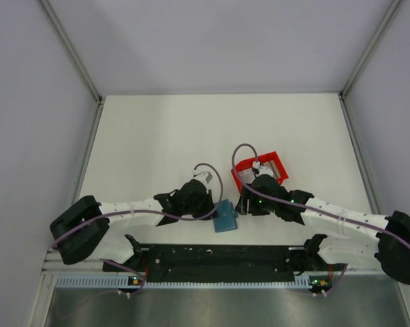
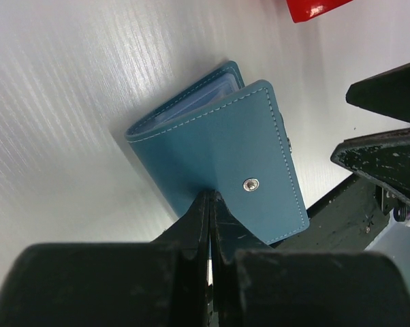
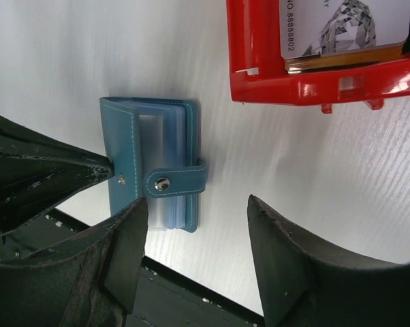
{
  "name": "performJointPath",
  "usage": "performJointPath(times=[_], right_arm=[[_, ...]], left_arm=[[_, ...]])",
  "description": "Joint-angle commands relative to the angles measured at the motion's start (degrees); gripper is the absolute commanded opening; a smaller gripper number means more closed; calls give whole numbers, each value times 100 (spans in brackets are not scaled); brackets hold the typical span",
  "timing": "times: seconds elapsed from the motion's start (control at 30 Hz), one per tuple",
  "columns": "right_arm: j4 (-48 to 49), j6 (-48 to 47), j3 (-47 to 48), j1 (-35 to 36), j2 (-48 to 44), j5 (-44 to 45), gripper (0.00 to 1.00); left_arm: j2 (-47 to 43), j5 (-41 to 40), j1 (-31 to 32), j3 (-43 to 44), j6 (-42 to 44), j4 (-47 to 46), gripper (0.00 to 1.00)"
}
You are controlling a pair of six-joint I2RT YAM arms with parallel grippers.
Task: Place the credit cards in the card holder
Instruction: Close the card holder at the center of the board.
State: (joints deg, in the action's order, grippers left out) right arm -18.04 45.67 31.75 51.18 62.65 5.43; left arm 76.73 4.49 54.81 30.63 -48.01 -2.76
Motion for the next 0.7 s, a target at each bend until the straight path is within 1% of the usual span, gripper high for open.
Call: performJointPath(times=[0.0,0.17,0.4,0.67], right_arm=[[406,47,7,-29,89,-218,61],[574,21,24,-20,238,-367,64],[477,47,174,6,660,-367,65],[530,153,306,173,792,-157,66]], left_arm=[[132,-211,65,22,-59,-198,0],[97,-291,74,-13,-103,-207,0],[70,-291,83,-22,-86,-251,0],[70,-256,83,-31,-68,-295,0]])
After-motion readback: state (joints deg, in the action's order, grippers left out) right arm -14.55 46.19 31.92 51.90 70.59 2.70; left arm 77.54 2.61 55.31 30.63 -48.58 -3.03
